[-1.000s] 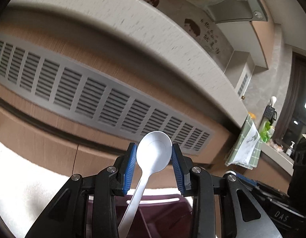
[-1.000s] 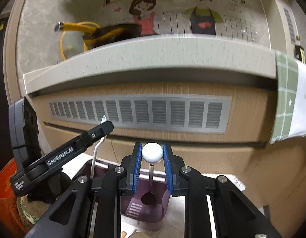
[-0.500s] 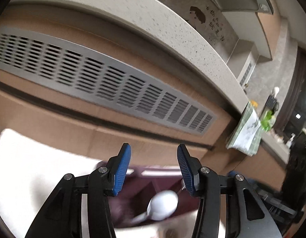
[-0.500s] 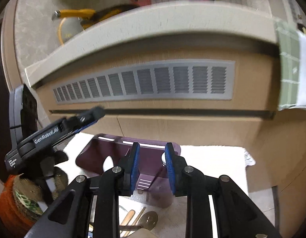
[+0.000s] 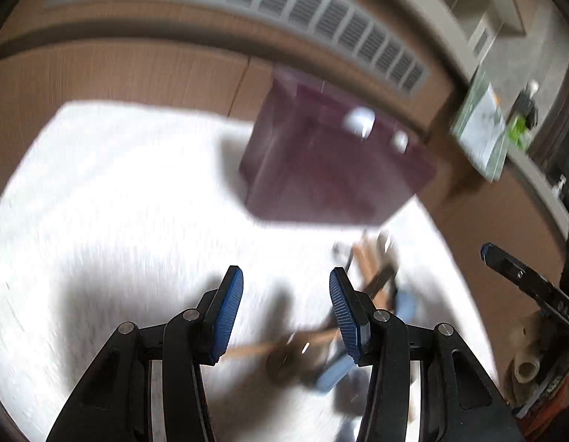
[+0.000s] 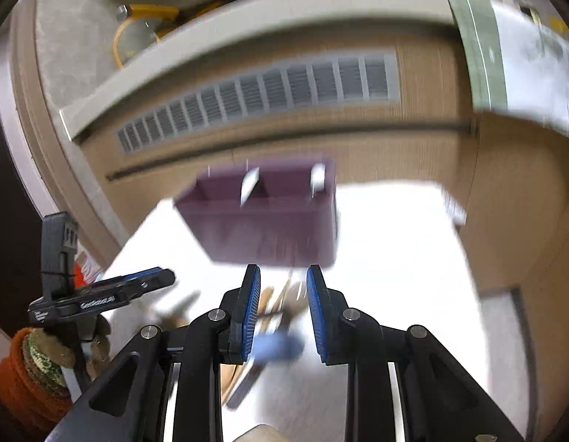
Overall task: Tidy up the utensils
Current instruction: 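Open the left gripper to drop the white spoon while the right releases the ball spoon into the caddy, then grasp the grey translucent spoon with the right gripper and lift it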
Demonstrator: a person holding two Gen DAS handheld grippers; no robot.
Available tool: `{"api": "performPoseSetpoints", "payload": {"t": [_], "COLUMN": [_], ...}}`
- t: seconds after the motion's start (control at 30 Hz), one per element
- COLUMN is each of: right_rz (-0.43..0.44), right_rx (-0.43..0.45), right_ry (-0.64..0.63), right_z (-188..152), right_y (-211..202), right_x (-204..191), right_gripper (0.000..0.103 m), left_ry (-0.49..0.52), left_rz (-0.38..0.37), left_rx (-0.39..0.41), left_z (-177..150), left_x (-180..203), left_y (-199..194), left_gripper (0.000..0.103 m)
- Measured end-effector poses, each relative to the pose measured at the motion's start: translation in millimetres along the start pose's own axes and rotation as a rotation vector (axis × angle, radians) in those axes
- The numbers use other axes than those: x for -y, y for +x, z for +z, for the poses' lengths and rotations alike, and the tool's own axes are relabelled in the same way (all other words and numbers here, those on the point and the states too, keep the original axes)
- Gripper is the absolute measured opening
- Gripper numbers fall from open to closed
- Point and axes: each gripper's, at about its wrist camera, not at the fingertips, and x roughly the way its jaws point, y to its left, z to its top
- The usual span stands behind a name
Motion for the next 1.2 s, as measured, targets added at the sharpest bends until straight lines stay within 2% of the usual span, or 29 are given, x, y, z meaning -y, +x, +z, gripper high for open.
{"api": "performPoseSetpoints", "payload": {"t": [0.07, 0.2, 0.33, 0.4, 0.53, 0.7, 0.8, 0.9, 0.97, 1.07, 1.1, 1.2], "right_rz": [-0.015, -0.031, -0.056, -0.064, -0.06, -0.115, -0.122, -0.157, -0.182, -0.19, -0.181, -0.231], "right_rx": [-0.044, -0.108, -0.141, -0.144, -0.129, -0.194, -0.264, -0.289, -0.254, -0.239, -0.261, -0.245], "right_ry": [-0.002, -0.035, -0.058, -0.055, -0.06, -0.035, 0.0, -0.005, 0.009, 0.008, -0.016, -0.135], "right_z": [-20, -48, -61, -59, -44, -22, -15, -14, -11, -5, -4, -6], "right_y": [4, 8, 14, 19, 31, 76, 100, 115, 118, 126, 133, 139], "right_x": [-2, -8, -10, -9, -8, -2, -5, -11, -11, -14, -17, -33], "right_gripper": [0.024, 0.024, 0.024, 0.024, 0.024, 0.024, 0.025, 0.025, 0.025, 0.033, 0.037, 0.037], "left_ry": [-0.003, 0.021, 0.047, 0.054, 0.007, -0.005, 0.004, 0.024, 0.039, 0.043, 0.038, 0.028], "left_rz": [0.008, 0.003, 0.007, 0.005, -0.007, -0.013, 0.02, 0.049, 0.073, 0.104, 0.109, 0.105], "left_rx": [-0.04, -0.04, -0.058, -0.065, -0.067, -0.073, -0.047, 0.013, 0.057, 0.083, 0.081, 0.073], "left_z": [-12, -33, -66, -79, -99, -124, -124, -117, -110, -103, -103, -104], "left_x": [-2, 4, 15, 19, 24, 35, 39, 40, 39, 34, 32, 29], "left_y": [1, -16, -37, -46, -66, -83, -92, -105, -112, -112, -110, -103], "left_gripper": [0.05, 0.05, 0.05, 0.05, 0.05, 0.05, 0.05, 0.05, 0.05, 0.05, 0.05, 0.05]}}
